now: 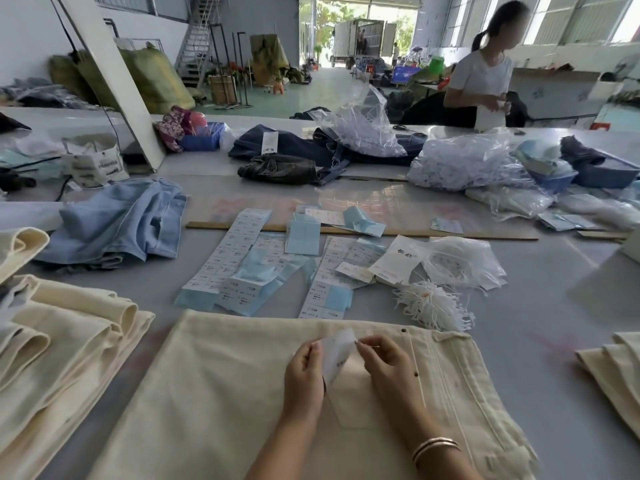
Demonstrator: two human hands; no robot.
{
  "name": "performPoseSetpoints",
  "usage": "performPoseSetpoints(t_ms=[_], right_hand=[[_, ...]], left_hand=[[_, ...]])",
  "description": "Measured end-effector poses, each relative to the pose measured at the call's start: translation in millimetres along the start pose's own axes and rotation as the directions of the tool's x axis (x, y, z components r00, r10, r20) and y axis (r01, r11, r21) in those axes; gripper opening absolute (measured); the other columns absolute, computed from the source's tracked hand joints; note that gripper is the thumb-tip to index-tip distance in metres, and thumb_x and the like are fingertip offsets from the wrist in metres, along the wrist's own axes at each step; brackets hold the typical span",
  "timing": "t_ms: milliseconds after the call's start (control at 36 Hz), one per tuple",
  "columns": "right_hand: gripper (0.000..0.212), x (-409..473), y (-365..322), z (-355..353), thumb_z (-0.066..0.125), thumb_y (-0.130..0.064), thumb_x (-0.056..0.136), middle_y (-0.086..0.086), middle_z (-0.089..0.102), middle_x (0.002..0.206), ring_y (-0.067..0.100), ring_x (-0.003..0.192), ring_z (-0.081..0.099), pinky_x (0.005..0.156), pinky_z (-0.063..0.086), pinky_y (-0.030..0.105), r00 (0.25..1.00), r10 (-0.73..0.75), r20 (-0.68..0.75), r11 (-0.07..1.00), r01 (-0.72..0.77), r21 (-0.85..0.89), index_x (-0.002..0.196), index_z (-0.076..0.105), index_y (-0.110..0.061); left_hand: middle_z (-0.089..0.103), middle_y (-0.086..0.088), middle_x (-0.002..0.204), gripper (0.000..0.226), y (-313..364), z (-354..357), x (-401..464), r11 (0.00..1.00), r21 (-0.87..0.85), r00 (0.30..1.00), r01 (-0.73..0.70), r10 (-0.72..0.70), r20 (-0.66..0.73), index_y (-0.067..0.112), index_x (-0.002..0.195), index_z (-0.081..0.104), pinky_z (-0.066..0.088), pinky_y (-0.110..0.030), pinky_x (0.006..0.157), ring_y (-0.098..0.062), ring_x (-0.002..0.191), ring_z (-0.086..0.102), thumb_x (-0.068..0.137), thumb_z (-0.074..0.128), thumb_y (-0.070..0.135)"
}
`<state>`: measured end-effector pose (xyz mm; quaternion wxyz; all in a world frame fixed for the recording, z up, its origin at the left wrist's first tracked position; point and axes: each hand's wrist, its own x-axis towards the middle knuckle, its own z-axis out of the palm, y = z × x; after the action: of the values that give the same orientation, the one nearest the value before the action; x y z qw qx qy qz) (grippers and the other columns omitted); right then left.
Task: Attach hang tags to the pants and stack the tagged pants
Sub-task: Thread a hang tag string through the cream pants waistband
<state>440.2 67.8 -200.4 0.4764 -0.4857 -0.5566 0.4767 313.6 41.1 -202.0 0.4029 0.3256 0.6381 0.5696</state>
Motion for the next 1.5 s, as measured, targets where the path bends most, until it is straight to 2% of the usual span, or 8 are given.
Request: performPoseSetpoints(t_ms=[167, 333, 667, 694, 944, 1222, 1389, 1500], right_hand=[[0.017, -9.5, 8.1, 7.2, 0.069, -0.016, 0.085, 0.006, 0.064, 0.067, 0.003, 0.057, 0.050, 0.058, 0.041, 0.030, 0.995, -0.101, -0.015, 0.959, 0.094, -0.266, 0.075, 0.068, -0.029], [0.019, -12.0, 9.0, 9.4, 0.070, -0.007, 0.083, -0.013, 0.066, 0.069, 0.001, 0.062, 0.058, 0.058, 0.042, 0.015, 0.981, -0.158, -0.115, 0.950, 0.119, -0.288, 0.076, 0.069, -0.025], [0.019, -15.6, 17.8, 7.4, 0.071, -0.021, 0.081, -0.008, 0.062, 0.061, 0.009, 0.058, 0.056, 0.057, 0.048, 0.032, 0.953, -0.275, -0.125, 0.855, 0.183, -0.486, 0.073, 0.061, -0.036], [0.023, -16.1, 18.1, 7.3, 0.070, -0.022, 0.081, -0.010, 0.062, 0.062, 0.008, 0.059, 0.057, 0.057, 0.047, 0.030, 0.950, -0.288, -0.122, 0.848, 0.194, -0.493, 0.073, 0.060, -0.041], [0.025, -15.5, 18.4, 7.0, 0.074, -0.006, 0.079, -0.015, 0.066, 0.073, 0.000, 0.069, 0.059, 0.059, 0.043, 0.015, 0.930, -0.355, -0.100, 0.829, 0.263, -0.494, 0.084, 0.072, -0.030], [0.038, -16.3, 16.9, 9.6, 0.075, -0.010, 0.079, -0.009, 0.068, 0.077, 0.006, 0.067, 0.062, 0.062, 0.048, 0.026, 0.927, -0.364, -0.088, 0.836, 0.284, -0.470, 0.098, 0.064, -0.041], [0.030, -17.2, 11.4, 6.4, 0.070, -0.004, 0.083, -0.011, 0.058, 0.080, 0.002, 0.068, 0.057, 0.057, 0.040, 0.009, 0.911, -0.396, -0.113, 0.845, 0.314, -0.433, 0.099, 0.070, -0.030], [0.030, -13.1, 2.7, -2.8, 0.061, -0.010, 0.088, -0.005, 0.055, 0.094, 0.008, 0.066, 0.053, 0.060, 0.038, 0.006, 0.918, -0.317, -0.240, 0.923, 0.240, -0.302, 0.101, 0.059, -0.038]], left_hand=[[0.071, -0.001, 0.087, 0.024, -8.9, -4.0, -3.6, 0.988, 0.040, 0.987, -0.148, 0.145, 0.065, 0.014, 0.091, 0.070, 0.050, -0.029, 0.080, -0.017, 0.087, 0.064, 0.099, 0.047, 0.013], [0.073, 0.016, 0.098, 0.027, -9.1, -3.9, -9.0, 0.967, 0.015, 0.954, -0.253, 0.247, 0.168, 0.016, 0.104, 0.073, 0.043, -0.007, 0.084, 0.004, 0.098, 0.063, 0.099, 0.047, 0.009], [0.071, 0.000, 0.109, 0.029, -11.9, -4.6, -13.3, 0.969, -0.022, 0.934, -0.245, 0.242, 0.262, 0.036, 0.109, 0.069, 0.042, -0.013, 0.080, -0.021, 0.110, 0.044, 0.101, 0.047, 0.019], [0.073, 0.000, 0.107, 0.029, -11.2, -4.8, -14.4, 0.977, -0.055, 0.936, -0.207, 0.214, 0.280, 0.034, 0.109, 0.070, 0.043, -0.016, 0.081, -0.017, 0.102, 0.064, 0.102, 0.045, 0.022], [0.056, 0.013, 0.057, 0.043, -15.7, -2.2, -10.2, 0.983, -0.014, 0.949, -0.184, 0.182, 0.258, 0.033, 0.099, 0.069, 0.039, -0.016, 0.052, -0.001, 0.050, 0.043, 0.092, 0.049, -0.004], [0.070, -0.002, 0.074, 0.025, -13.5, -4.0, -6.1, 0.993, 0.040, 0.963, -0.108, 0.095, 0.254, 0.027, 0.087, 0.071, 0.050, -0.027, 0.060, -0.007, 0.060, 0.057, 0.092, 0.058, 0.007], [0.063, -0.002, 0.066, 0.010, -5.9, -3.4, 1.7, 0.995, 0.082, 0.979, -0.048, 0.030, 0.204, 0.012, 0.085, 0.061, 0.049, -0.027, 0.056, -0.009, 0.054, 0.057, 0.094, 0.058, 0.010], [0.071, 0.002, 0.086, 0.010, 12.2, -1.9, 5.5, 0.898, 0.376, 0.897, -0.228, 0.044, 0.439, 0.021, 0.083, 0.060, 0.053, -0.027, 0.077, -0.011, 0.080, 0.066, 0.093, 0.060, 0.019]])
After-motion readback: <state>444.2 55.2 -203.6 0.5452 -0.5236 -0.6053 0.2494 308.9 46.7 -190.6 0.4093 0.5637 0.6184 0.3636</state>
